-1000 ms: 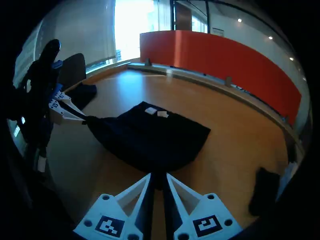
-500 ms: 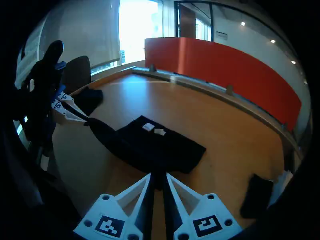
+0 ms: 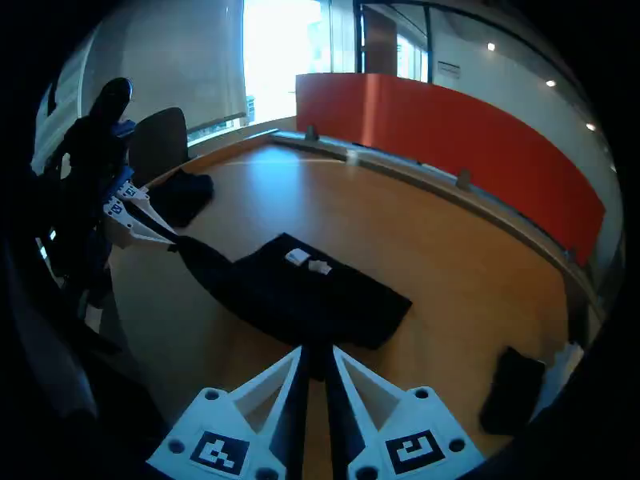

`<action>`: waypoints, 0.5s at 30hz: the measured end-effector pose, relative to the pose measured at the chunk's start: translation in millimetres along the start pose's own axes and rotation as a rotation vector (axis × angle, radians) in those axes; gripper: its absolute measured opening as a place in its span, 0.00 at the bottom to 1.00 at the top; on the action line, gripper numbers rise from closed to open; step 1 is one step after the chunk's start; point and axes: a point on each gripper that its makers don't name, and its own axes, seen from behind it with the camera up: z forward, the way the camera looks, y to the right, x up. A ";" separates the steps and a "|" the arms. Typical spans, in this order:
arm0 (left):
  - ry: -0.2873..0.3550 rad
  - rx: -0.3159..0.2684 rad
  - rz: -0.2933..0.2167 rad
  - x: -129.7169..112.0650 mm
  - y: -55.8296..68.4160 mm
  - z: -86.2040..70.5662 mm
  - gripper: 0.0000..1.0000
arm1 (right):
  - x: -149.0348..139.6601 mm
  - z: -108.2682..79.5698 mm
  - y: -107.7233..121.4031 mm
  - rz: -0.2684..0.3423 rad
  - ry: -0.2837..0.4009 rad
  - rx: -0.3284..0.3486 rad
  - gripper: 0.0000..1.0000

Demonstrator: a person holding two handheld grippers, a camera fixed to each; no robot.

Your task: Fold towel

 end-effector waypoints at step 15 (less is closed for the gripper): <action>0.025 0.024 0.012 20.2 -14.1 19.5 0.12 | 1.6 15.3 15.4 0.005 -0.015 -0.015 0.12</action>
